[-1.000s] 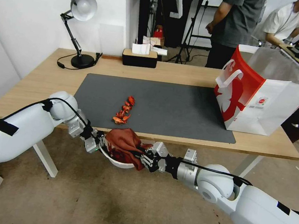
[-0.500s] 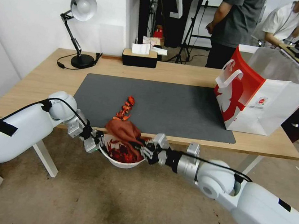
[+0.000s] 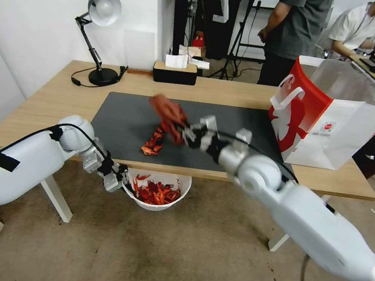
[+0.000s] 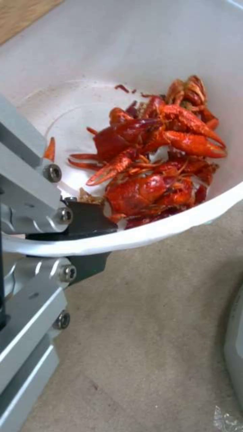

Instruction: Sweep shrimp from table into container with towel, then put container into takeout bag.

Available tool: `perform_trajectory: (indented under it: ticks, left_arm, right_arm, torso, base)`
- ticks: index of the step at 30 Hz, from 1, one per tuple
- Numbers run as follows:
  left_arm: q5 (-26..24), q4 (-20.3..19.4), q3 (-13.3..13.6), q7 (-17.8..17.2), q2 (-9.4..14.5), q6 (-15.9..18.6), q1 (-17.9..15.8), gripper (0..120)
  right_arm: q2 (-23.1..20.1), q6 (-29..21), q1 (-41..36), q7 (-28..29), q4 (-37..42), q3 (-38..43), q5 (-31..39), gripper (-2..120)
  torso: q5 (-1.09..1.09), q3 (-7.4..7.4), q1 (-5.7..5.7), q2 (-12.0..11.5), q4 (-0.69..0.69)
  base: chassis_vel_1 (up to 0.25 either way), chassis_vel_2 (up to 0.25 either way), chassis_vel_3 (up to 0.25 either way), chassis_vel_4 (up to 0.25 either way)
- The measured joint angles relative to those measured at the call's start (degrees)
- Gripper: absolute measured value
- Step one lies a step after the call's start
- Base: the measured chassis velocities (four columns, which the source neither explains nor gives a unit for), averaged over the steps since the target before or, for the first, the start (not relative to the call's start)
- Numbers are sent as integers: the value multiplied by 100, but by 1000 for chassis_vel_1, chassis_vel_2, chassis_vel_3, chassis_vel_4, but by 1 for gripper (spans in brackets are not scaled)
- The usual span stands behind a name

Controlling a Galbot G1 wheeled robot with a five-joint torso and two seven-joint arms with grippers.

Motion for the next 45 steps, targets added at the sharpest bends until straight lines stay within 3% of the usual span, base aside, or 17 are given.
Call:
perform_trajectory:
  ticks: [2, 6, 15, 19, 25, 39, 45]
  left_arm:
    - [2, 2, -64, 5, 48, -14, 34, 0]
    - [-3, 10, -172, 7, 114, -49, 100, 0]
    - [-18, 14, -342, 17, 178, -89, 192, 0]
    - [-33, 13, -375, 18, 204, -89, 196, 0]
    - [-44, -47, -470, -11, 268, -91, 313, 0]
    - [53, -400, -1052, -62, 488, -203, 1091, 0]
    - [117, -523, -1084, -73, 522, -204, 1166, 0]
  right_arm:
    - [348, -15, 283, -54, -812, -174, -186, 5]
    - [601, 6, 488, -230, -1618, -314, -630, 5]
    - [1010, 41, 905, -571, -2972, -518, -1034, 5]
    - [1085, -4, 1005, -742, -3206, -704, -1038, 5]
    - [1065, -54, 1099, -1034, -3011, -1041, -1022, 5]
    - [711, -14, 1172, -1174, -2042, -1708, -984, 5]
    - [596, -13, 1104, -1169, -1797, -1824, -982, 5]
  torso:
    - [0, 1, 1, 0, 0]
    - [0, 1, 1, 0, -5]
    - [0, 1, 0, 0, -3]
    - [0, 1, 0, 0, -3]
    - [1, 0, 0, 0, -4]
    - [1, -1, -2, 0, -2]
    - [1, -1, -2, 0, -3]
  base:
    - [0, 0, 0, 0]
    - [0, 0, 0, 0]
    - [0, 0, 0, 0]
    - [0, 0, 0, 0]
    - [0, 0, 0, 0]
    - [0, 0, 0, 0]
    - [0, 0, 0, 0]
